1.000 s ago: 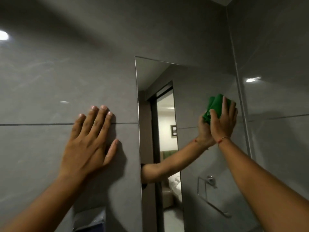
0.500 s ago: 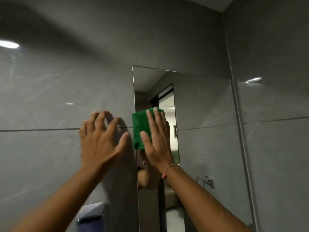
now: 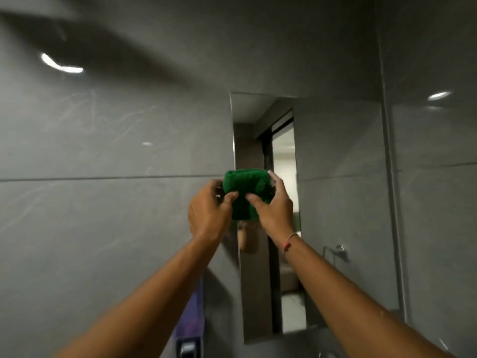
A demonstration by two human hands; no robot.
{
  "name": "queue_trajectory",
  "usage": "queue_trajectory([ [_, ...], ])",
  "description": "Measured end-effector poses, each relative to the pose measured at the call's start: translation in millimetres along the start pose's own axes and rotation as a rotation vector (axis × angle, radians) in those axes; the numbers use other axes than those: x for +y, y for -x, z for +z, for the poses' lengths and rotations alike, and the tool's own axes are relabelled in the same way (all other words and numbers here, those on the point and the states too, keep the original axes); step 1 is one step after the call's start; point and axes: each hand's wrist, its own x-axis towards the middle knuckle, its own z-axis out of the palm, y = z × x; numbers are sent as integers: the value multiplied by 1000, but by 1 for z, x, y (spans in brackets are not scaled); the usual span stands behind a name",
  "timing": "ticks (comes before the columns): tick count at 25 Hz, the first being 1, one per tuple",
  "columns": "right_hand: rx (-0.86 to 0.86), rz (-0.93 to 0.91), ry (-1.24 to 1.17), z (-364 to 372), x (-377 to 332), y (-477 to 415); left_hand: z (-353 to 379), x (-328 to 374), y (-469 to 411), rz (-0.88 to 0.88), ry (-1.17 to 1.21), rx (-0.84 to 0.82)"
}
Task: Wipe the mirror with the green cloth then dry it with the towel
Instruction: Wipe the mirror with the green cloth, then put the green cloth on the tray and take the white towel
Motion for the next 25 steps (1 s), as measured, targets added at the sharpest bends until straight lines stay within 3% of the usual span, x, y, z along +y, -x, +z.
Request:
queue_trajectory([
  [3,-82,49,-95,14,-16,64,-47,-30,46,-82,55,-13],
  [9,-159,295,-201,58,-15,213,-131,-107,154,-410,147,-55],
  [20,-411,1028,125,74,134,605,-205,-320,491,-1084,-112,-275],
  [25,-548,1370,283,92,215,718,-192,-392,591,-1274,-316,-377],
])
